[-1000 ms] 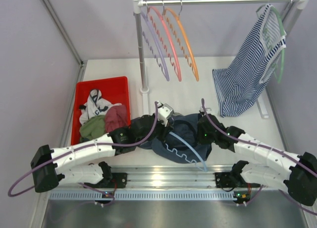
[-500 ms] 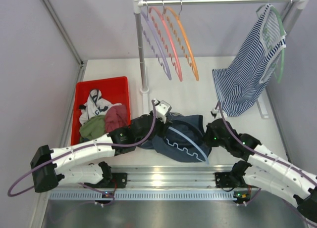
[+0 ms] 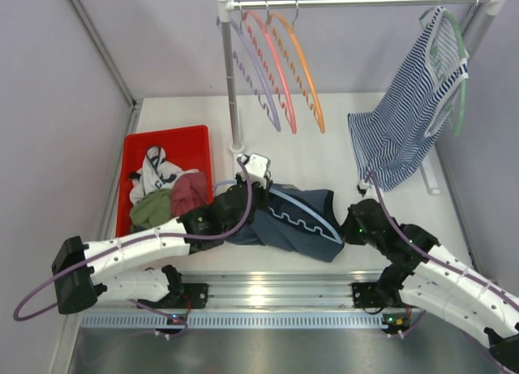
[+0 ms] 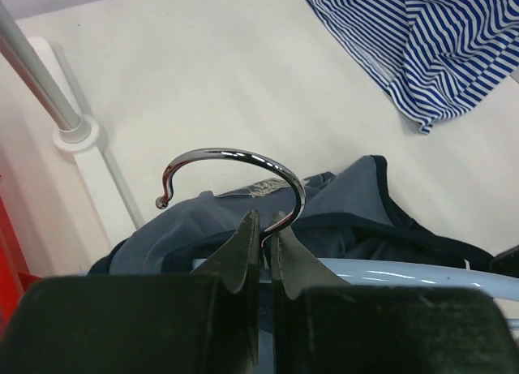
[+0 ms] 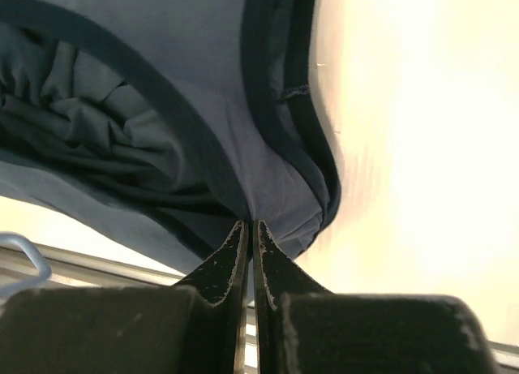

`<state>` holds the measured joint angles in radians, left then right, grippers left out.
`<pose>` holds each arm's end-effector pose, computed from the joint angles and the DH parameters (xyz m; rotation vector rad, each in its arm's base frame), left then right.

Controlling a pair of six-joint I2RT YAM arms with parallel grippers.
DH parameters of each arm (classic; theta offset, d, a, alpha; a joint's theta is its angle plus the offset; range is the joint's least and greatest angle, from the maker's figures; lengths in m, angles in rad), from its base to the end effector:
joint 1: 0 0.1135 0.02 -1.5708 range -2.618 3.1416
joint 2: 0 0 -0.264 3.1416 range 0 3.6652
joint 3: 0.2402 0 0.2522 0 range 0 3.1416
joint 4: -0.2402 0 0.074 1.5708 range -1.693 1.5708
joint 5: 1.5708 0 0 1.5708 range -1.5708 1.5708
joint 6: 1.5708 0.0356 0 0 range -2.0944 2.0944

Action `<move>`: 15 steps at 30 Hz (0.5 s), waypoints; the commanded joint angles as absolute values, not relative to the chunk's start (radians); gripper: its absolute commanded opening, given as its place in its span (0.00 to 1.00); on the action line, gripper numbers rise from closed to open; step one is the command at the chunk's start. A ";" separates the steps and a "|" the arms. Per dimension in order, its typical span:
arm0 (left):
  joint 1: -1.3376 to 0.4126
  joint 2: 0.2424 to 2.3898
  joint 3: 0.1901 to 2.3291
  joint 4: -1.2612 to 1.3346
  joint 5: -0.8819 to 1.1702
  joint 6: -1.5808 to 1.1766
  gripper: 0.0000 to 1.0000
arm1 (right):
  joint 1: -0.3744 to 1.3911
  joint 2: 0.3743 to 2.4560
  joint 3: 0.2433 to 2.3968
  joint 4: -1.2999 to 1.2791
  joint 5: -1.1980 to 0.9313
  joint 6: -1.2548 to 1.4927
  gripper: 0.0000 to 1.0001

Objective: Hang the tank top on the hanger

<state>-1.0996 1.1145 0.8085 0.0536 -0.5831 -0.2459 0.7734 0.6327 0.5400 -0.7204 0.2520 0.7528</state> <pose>0.1336 -0.2190 0.3080 0.3551 1.7664 -0.4354 0.1000 0.0852 0.2279 0.0960 2.3934 0.4392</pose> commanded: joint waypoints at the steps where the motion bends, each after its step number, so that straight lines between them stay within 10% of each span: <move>1: -1.095 1.123 0.864 0.141 -0.738 -0.152 0.00 | 0.758 0.609 0.614 -0.759 0.299 0.779 0.00; 15: -1.055 1.187 0.861 0.176 -0.807 -0.198 0.00 | 0.758 0.569 0.649 -0.805 0.295 0.795 0.00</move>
